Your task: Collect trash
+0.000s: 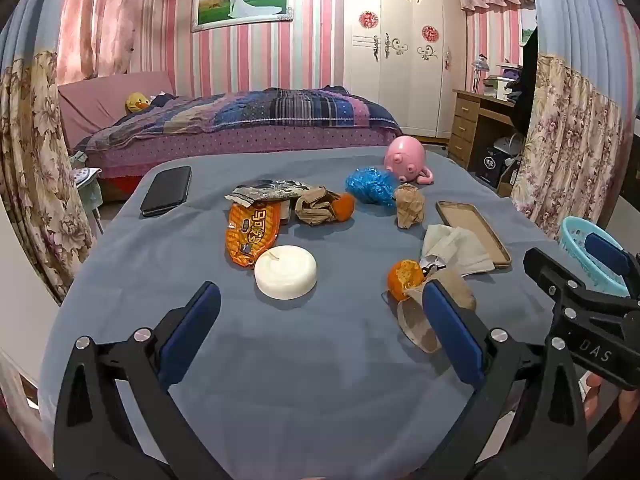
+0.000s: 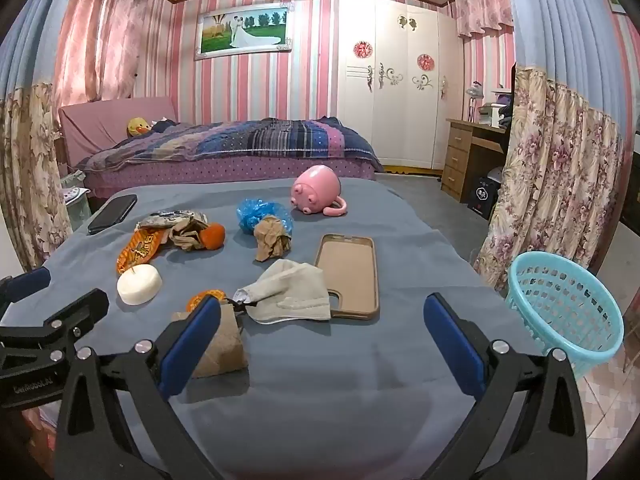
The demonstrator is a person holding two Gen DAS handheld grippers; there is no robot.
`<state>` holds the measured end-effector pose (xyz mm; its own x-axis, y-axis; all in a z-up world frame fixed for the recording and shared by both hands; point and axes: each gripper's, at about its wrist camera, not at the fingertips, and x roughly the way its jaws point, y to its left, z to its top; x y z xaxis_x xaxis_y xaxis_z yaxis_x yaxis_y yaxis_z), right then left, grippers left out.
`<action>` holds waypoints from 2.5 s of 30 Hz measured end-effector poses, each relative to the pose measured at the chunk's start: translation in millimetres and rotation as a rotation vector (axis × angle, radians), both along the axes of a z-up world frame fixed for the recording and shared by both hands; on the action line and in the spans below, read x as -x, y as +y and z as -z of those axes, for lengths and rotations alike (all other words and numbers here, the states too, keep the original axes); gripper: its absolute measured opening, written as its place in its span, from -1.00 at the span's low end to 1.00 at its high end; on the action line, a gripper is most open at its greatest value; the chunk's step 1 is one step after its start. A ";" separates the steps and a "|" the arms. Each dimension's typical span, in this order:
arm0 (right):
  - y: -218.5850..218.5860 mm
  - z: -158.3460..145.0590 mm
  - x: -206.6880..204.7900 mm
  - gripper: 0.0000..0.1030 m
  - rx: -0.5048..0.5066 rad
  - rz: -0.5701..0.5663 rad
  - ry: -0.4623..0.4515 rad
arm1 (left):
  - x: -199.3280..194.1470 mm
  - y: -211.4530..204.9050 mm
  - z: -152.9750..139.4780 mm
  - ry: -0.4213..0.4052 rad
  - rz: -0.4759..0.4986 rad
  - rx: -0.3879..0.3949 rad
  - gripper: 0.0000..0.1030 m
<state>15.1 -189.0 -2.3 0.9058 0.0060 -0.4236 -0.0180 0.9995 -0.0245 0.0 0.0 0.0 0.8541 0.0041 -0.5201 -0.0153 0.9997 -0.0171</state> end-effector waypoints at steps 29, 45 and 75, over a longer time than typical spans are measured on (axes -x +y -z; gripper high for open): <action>2.6 -1.9 0.4 0.93 -0.012 -0.008 -0.001 | 1.7 0.8 -2.2 -0.008 -0.004 -0.010 0.90; -2.8 -2.5 -0.1 0.93 -0.016 -0.006 -0.009 | 1.5 1.7 -2.7 -0.010 -0.005 -0.008 0.90; -0.3 -0.1 1.3 0.93 -0.010 -0.008 -0.007 | 0.5 2.5 -3.3 -0.010 -0.006 -0.009 0.90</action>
